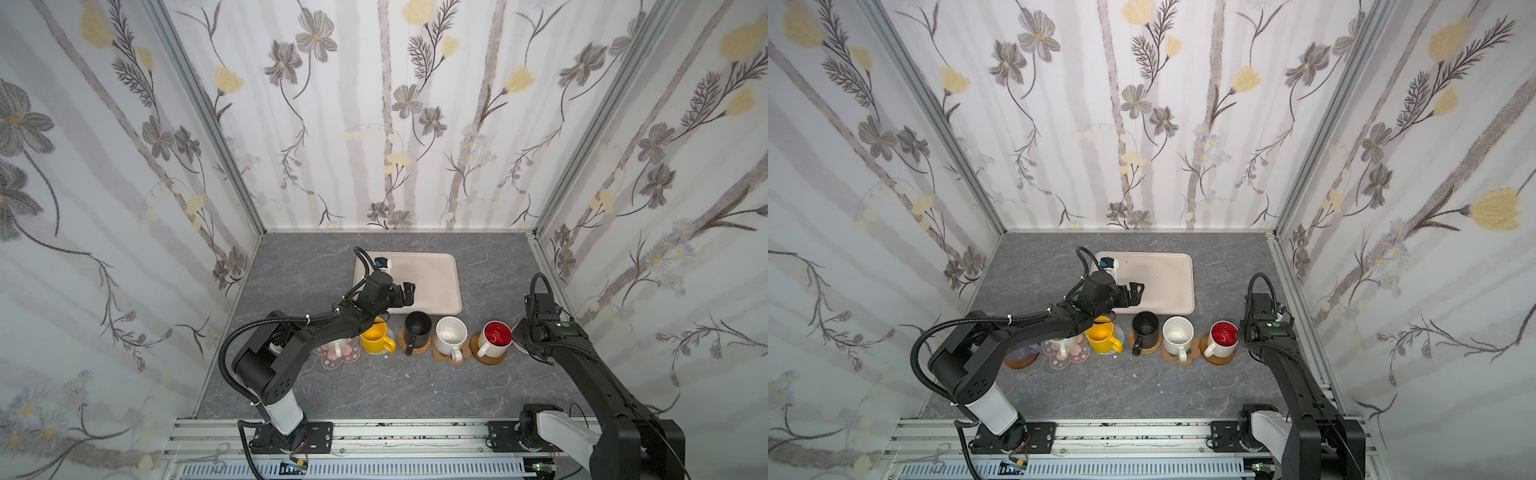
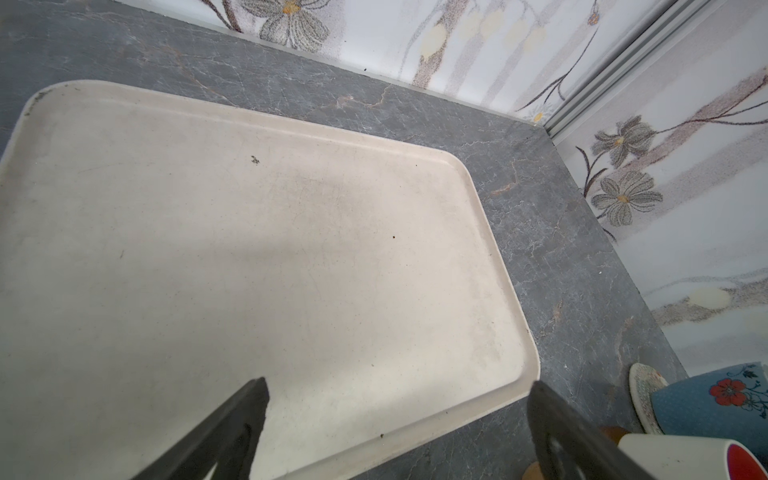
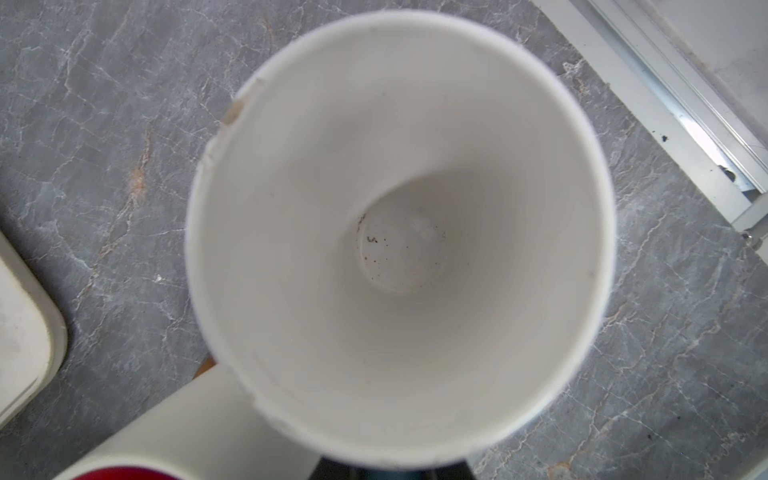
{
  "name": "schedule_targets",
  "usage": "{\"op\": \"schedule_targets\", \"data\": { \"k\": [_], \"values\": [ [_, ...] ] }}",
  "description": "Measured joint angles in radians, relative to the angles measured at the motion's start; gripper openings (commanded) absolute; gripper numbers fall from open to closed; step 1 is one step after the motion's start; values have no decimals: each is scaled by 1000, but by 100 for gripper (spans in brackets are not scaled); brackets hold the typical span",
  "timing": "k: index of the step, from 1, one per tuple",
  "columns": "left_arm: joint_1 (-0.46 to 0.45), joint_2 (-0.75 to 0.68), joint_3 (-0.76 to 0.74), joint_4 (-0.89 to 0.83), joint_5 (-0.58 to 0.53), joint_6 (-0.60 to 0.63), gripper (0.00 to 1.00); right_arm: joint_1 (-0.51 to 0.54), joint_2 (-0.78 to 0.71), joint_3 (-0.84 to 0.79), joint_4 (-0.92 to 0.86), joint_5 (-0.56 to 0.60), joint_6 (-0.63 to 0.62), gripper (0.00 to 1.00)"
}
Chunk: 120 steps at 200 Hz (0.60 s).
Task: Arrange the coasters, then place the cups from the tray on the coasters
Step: 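Lower the blue floral mug onto the woven coaster and open the right gripper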
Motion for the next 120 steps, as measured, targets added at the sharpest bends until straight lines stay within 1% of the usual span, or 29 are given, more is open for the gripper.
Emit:
{"op": "schedule_targets", "data": {
  "k": [21, 57, 67, 91, 97, 98, 99, 100, 101, 103, 106, 120],
  "values": [
    [0, 0, 0, 0, 0, -1, 100, -4, -2, 0, -10, 14, 7, 14],
    [0, 0, 0, 0, 3, -3, 100, -9, 14, 0, -10, 21, 18, 30],
    [0, 0, 0, 0, 3, -3, 100, -9, 14, -3, -10, 21, 20, 41],
    [0, -1, 0, 0, 3, -3, 100, -9, 2, -8, -3, 18, 22, 58],
    [0, -1, 0, 0, 3, -3, 100, -9, -2, -8, -3, 18, 22, 63],
    [0, -1, 0, 0, 3, -3, 100, -9, -3, -8, -2, 18, 23, 65],
    [0, -1, 0, 0, 3, -3, 100, -9, -3, -8, -2, 18, 23, 72],
    [0, -1, 0, 0, 3, -3, 100, -9, -4, -8, -2, 18, 23, 85],
    [0, -1, 0, 0, 3, -3, 100, -9, -5, -8, -2, 18, 24, 92],
    [0, -1, 0, 0, 3, -3, 100, -9, -6, -8, -2, 18, 24, 98],
    [0, -1, 0, 0, 3, -3, 100, -9, -9, -8, -3, 18, 24, 99],
    [0, -1, 0, 0, 3, -3, 100, -9, -18, -8, -2, 18, 24, 100]
  ]
}}
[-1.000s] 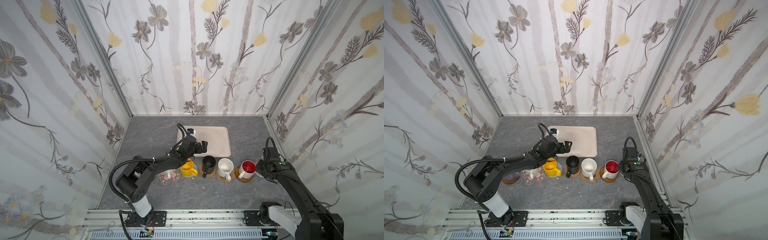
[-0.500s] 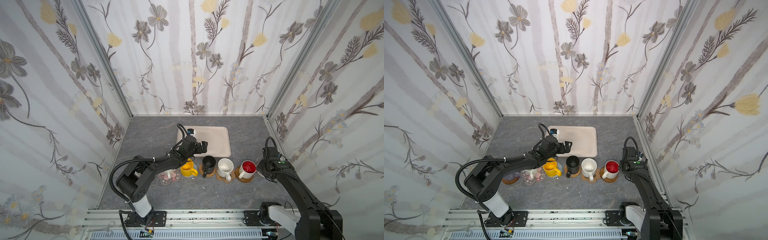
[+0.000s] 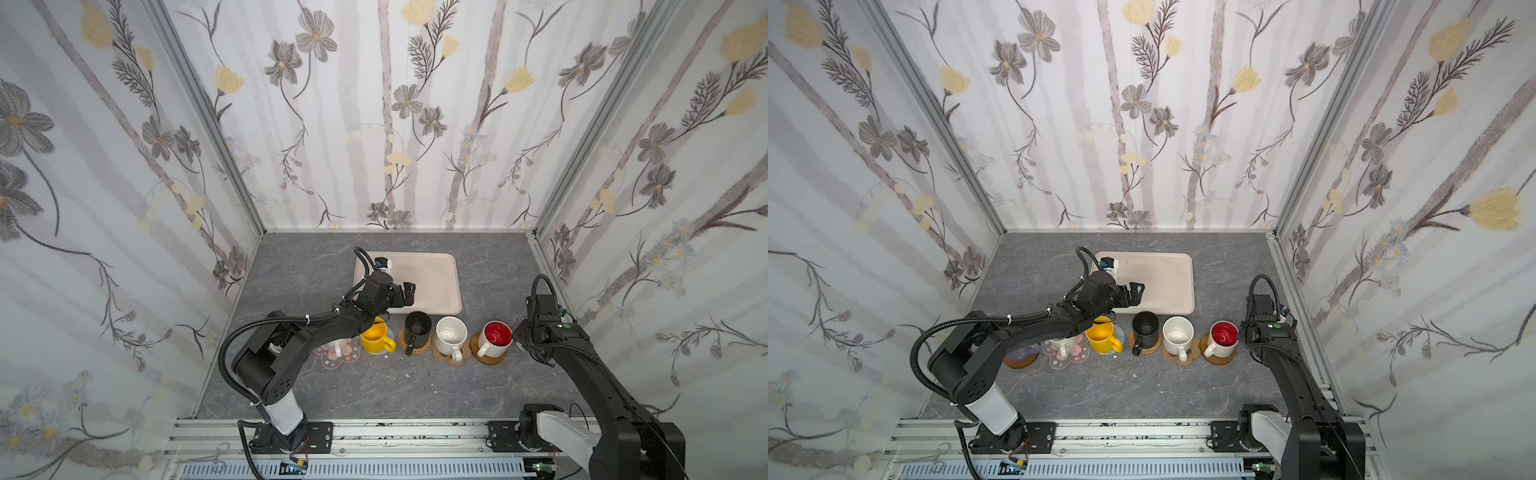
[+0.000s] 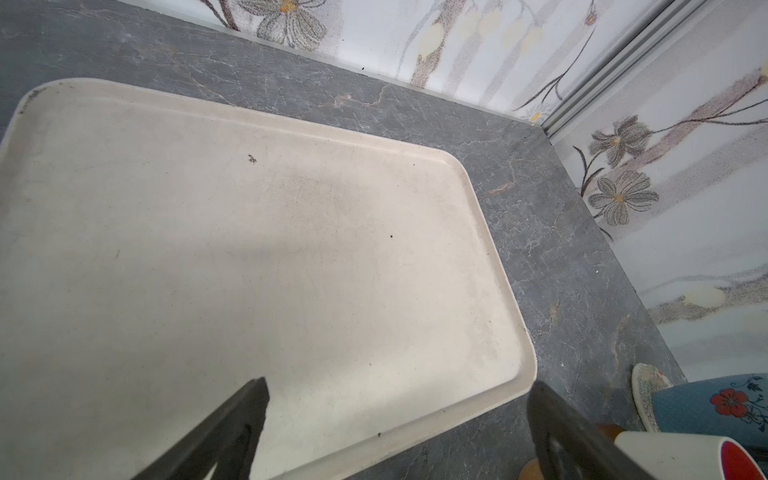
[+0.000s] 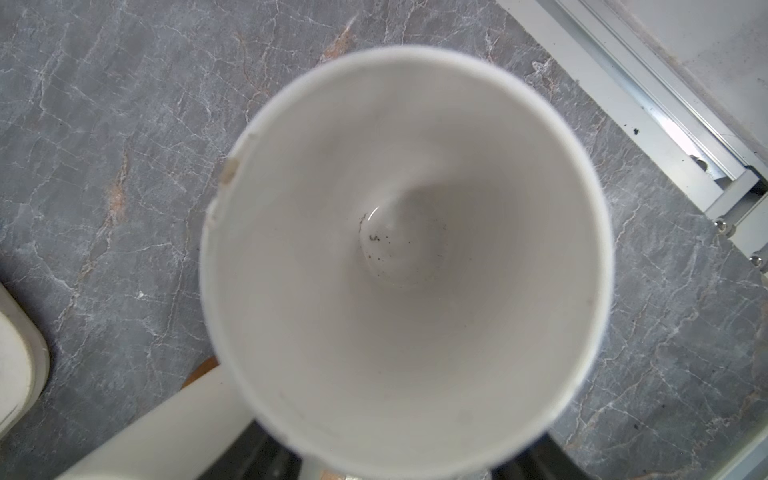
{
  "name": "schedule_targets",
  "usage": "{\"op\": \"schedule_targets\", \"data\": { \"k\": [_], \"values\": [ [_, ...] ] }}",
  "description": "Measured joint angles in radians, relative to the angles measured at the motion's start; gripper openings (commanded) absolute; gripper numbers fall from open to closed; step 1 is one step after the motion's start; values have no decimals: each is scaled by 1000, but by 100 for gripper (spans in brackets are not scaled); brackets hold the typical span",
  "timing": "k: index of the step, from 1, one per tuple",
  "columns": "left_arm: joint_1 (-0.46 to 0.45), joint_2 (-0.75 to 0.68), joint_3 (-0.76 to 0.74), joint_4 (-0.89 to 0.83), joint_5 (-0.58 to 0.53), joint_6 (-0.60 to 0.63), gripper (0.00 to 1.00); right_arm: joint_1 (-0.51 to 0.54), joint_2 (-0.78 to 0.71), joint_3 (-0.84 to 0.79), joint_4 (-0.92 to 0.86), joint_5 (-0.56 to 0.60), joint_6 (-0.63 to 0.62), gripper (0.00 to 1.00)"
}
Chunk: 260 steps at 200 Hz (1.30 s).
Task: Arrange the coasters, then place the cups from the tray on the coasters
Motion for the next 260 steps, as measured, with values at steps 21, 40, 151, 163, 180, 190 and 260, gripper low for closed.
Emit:
{"op": "schedule_targets", "data": {
  "k": [21, 40, 151, 163, 180, 190, 260],
  "values": [
    [0, -1, 0, 0, 0, 0, 100, -1, -10, 0, -2, 4, 0, 100],
    [0, -17, -2, -4, 0, 0, 100, -1, -25, 7, -12, 4, 1, 100],
    [74, -232, 28, -69, -35, -43, 100, 100, -241, 210, 12, 62, -147, 100],
    [74, -291, 22, -83, -61, -26, 100, 138, -266, 197, 78, 63, -194, 100],
    [77, -403, 2, -89, -119, 15, 100, 159, -287, 146, 196, 55, -245, 100],
    [81, -462, -5, -89, -153, 48, 100, 168, -283, 111, 276, 47, -271, 100],
    [154, -692, -98, -115, -288, 292, 100, 242, -72, 43, 720, 12, -443, 100]
  ]
}}
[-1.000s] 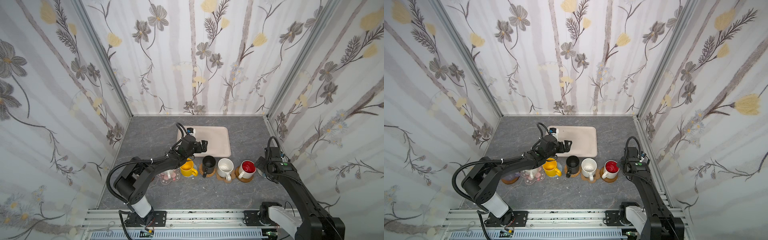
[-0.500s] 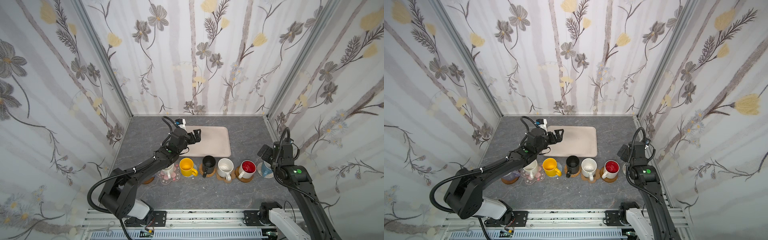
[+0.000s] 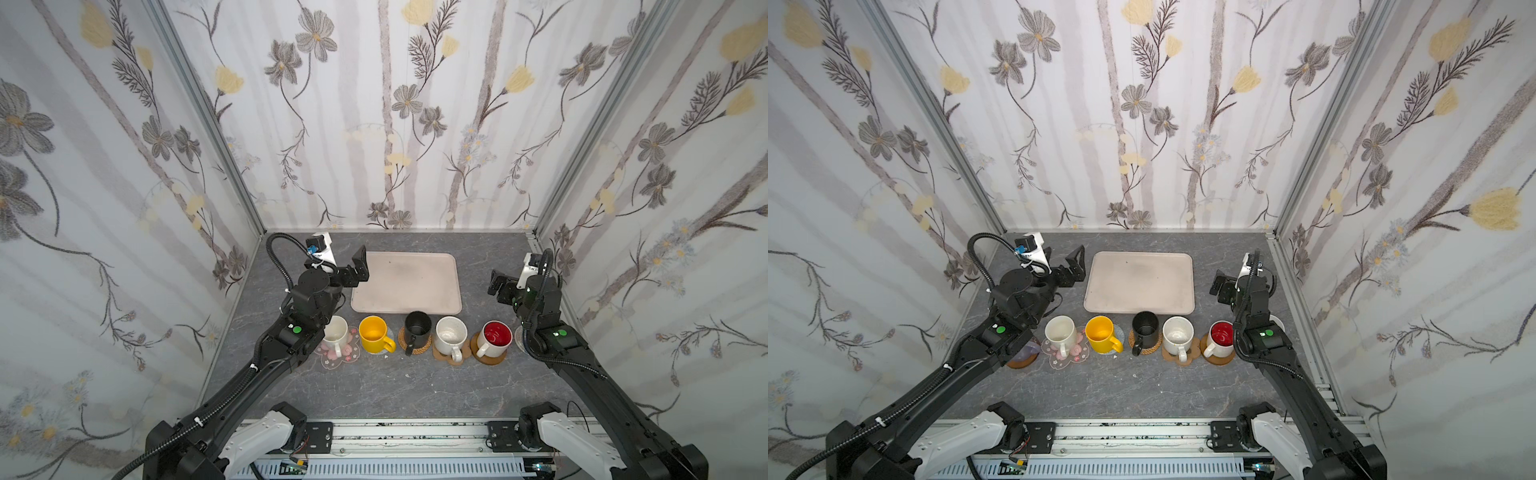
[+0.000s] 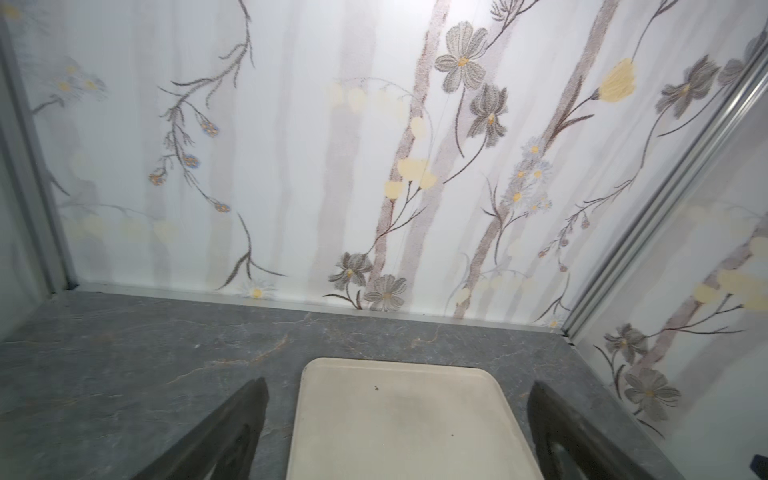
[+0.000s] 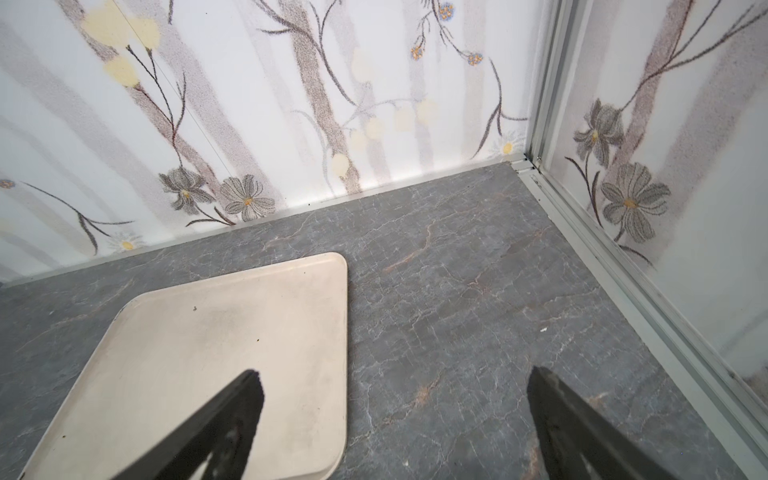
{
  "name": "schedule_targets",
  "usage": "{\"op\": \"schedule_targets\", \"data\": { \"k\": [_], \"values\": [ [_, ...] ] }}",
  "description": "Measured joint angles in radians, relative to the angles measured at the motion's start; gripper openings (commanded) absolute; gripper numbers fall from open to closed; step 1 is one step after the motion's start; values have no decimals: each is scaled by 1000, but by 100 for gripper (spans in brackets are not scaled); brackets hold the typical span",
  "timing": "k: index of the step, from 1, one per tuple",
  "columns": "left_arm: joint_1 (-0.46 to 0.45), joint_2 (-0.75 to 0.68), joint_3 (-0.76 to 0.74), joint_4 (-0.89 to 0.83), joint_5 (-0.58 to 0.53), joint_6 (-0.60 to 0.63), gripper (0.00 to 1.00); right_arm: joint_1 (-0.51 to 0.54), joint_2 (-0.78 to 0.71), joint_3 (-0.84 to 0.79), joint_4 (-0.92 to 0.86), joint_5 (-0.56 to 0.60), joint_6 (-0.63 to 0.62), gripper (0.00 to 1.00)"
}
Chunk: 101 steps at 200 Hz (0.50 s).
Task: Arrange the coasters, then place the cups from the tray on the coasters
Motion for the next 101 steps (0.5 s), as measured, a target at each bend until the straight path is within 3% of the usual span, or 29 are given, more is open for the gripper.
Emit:
{"op": "schedule_targets", "data": {
  "k": [37, 101],
  "values": [
    [156, -18, -41, -5, -8, 48, 100, 1, 141, -6, 171, 19, -56, 100],
    [386, 172, -80, 17, 100, 56, 100, -13, 306, -17, 418, 13, -129, 100]
  ]
}}
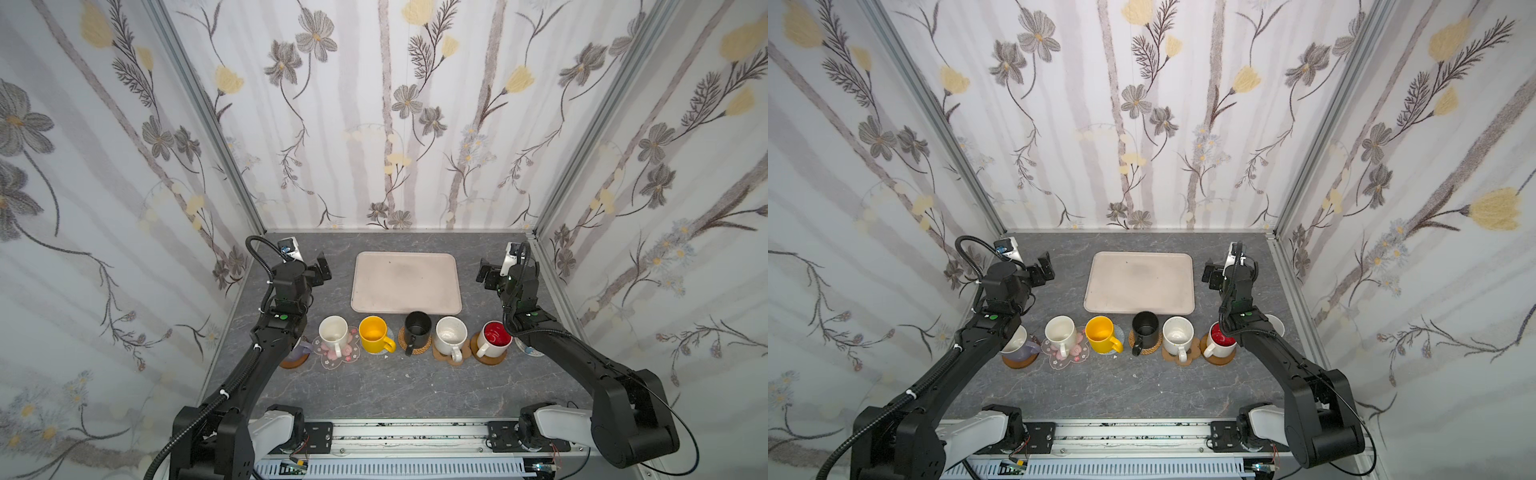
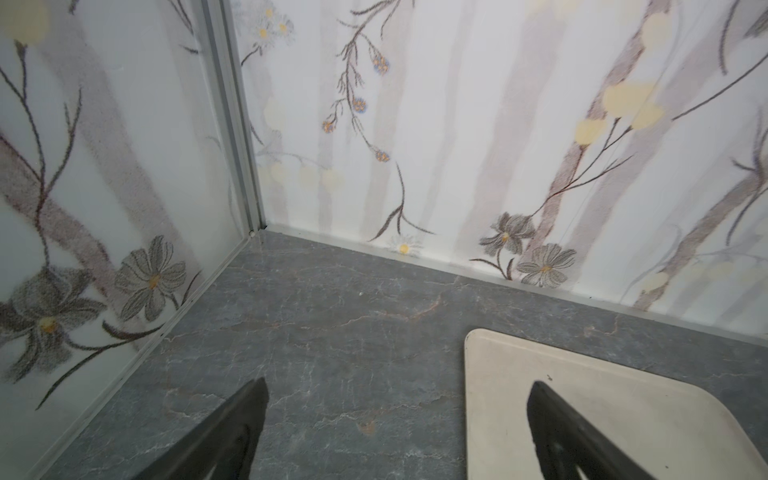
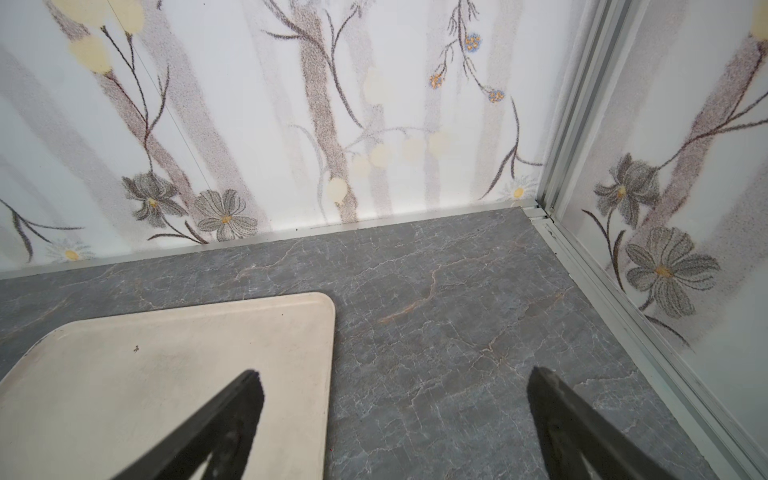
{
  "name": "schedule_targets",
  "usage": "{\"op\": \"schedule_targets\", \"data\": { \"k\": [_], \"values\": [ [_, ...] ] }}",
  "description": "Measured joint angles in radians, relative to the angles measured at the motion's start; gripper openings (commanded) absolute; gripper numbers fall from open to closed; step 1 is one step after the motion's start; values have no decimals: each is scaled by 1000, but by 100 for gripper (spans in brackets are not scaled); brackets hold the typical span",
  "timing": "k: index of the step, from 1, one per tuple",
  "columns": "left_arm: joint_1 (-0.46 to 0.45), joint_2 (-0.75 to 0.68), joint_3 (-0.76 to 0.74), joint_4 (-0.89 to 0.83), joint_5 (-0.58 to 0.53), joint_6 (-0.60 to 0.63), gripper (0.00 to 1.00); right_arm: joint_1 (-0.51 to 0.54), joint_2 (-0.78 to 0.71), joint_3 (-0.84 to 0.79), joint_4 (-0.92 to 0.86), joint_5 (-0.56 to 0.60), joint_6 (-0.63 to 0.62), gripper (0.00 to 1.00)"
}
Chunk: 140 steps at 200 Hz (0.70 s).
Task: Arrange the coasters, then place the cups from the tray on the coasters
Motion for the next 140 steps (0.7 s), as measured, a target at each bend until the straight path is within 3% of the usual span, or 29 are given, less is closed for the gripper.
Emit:
{"op": "schedule_targets", "data": {
  "k": [40, 84, 140],
  "values": [
    [111, 166, -22, 85, 34, -11, 100, -68, 18, -92, 124, -58, -4, 100],
    [134, 304, -53, 193, 93, 23, 100, -95, 10, -117, 233, -109, -5, 100],
    [154, 400, -92, 319, 168, 49, 100, -122, 39, -76, 222, -152, -21, 100]
  ]
}}
